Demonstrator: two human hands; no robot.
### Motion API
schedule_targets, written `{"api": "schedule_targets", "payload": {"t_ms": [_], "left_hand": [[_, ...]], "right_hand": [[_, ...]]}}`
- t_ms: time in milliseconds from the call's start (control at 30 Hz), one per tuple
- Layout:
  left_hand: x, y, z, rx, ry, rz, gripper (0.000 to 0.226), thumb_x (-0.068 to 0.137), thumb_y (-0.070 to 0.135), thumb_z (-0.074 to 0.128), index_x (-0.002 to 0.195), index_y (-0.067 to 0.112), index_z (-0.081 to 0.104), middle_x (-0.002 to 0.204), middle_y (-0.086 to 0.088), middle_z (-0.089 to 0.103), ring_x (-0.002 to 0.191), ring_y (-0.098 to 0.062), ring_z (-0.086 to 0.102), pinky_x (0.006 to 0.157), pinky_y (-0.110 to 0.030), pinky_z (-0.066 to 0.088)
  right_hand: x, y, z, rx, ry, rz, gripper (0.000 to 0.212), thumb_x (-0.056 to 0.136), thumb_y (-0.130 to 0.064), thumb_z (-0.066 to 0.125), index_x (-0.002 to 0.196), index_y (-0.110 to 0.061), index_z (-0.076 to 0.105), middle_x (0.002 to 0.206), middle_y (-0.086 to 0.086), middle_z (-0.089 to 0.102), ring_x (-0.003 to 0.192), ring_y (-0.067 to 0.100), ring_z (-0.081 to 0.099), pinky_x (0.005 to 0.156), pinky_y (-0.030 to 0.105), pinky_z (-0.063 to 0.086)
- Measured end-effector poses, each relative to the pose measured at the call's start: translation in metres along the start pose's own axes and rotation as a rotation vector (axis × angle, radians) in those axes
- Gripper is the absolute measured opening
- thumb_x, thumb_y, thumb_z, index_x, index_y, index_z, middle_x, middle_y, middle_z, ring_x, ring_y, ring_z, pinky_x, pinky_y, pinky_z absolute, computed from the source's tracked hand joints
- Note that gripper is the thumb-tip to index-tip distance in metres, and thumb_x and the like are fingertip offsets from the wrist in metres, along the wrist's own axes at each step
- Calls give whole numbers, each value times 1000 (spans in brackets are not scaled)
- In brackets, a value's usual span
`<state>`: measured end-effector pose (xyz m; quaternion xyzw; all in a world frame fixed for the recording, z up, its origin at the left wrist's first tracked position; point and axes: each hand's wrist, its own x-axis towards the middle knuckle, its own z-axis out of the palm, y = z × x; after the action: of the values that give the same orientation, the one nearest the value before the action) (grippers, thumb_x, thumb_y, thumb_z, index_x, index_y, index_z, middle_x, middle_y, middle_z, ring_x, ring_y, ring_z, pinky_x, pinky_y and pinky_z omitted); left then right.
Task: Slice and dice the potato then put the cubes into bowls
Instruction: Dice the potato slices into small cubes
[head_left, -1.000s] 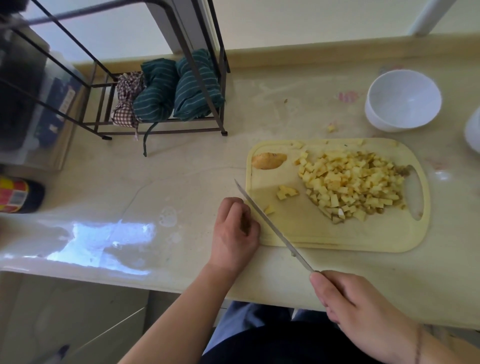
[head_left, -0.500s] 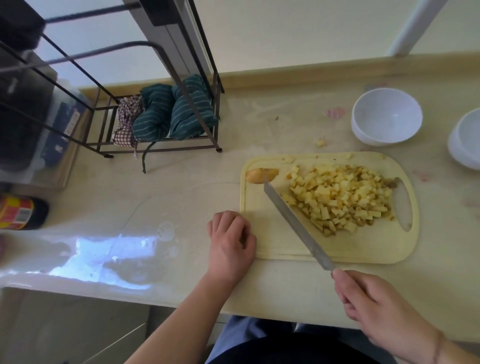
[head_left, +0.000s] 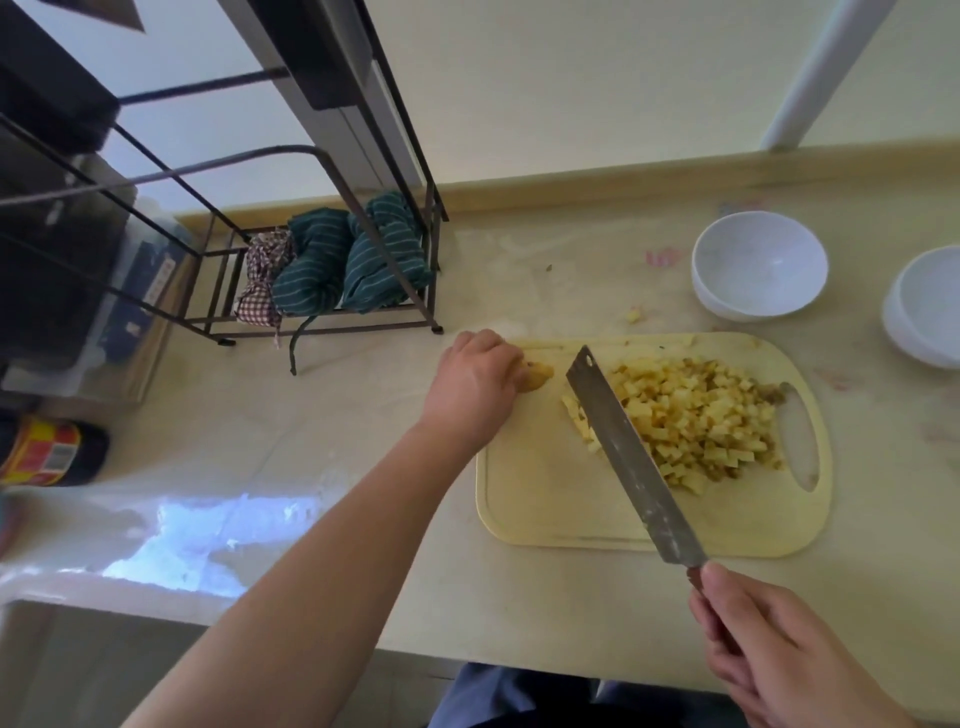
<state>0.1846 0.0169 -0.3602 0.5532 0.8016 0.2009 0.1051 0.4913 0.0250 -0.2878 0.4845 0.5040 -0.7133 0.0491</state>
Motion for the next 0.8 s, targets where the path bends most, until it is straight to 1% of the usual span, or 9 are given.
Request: {"api": "schedule_targets", "payload": {"t_ms": [67,133,233,300,400,533,633,700,800], "left_hand": [[4,-2,-2,19,2,79,45,96,37,50,84,1,74,77,-14,62,69,-34,58,66,-44,53],[5,0,-6,49,-47,127,49,96,37,44,82,0,72,73,-13,57,64,-33,56,61,-40,50],[10,8,-11,108,-165,97,27,100,19,52,96,0,71,84,-7,51,79,-33,57,71,-43,48],[11,11,-9,78,-163,18,16,101,10,56,106,4,70,93,-3,51,88,-27,55,78,-38,48],[8,14,-7,63,-130,-66,18,101,6,53,108,5,70,99,-5,55,91,-24,54,78,-35,47],[2,14,-5,142,-133,-17,19,103,7,52,112,6,68,104,-9,59,94,-27,55,77,-36,47],[-1,12,-6,195,-121,31,20,100,3,56,117,5,66,108,-11,60,94,-30,58,69,-38,50],[-3,14,-8,222,-152,73,32,96,-2,58,127,5,61,114,-12,60,95,-30,59,66,-36,49],[-3,19,-11,241,-184,93,48,93,-4,56,139,7,48,116,-14,59,96,-32,59,70,-43,55]], "right_hand": [[-1,0,-1,11,-11,-1,72,63,-76,51,66,-5,41,54,10,26,42,16,22,39,21,20],[-2,1,-1,6,-12,-13,76,60,-81,54,65,-6,42,53,10,27,40,16,23,39,20,20],[-4,1,2,5,6,-33,87,50,-91,56,64,-7,42,52,9,29,40,15,24,38,20,21],[-5,2,4,4,9,-40,87,49,-91,56,64,-7,43,52,9,29,41,15,24,38,20,22],[-7,2,6,8,3,-41,83,51,-90,56,63,-8,45,51,9,30,39,15,26,37,19,23],[-11,2,7,8,-3,-46,68,61,-77,52,61,-10,46,50,9,32,38,15,27,38,19,23],[-11,5,8,34,-5,-42,66,75,-72,47,64,-7,46,51,10,31,39,16,26,38,20,22],[-10,7,9,48,-13,-20,64,85,-65,40,68,-3,45,53,12,30,41,16,26,39,21,21],[-9,8,11,58,-58,13,50,83,-51,45,70,-4,45,55,13,28,43,16,24,40,22,19]]}}
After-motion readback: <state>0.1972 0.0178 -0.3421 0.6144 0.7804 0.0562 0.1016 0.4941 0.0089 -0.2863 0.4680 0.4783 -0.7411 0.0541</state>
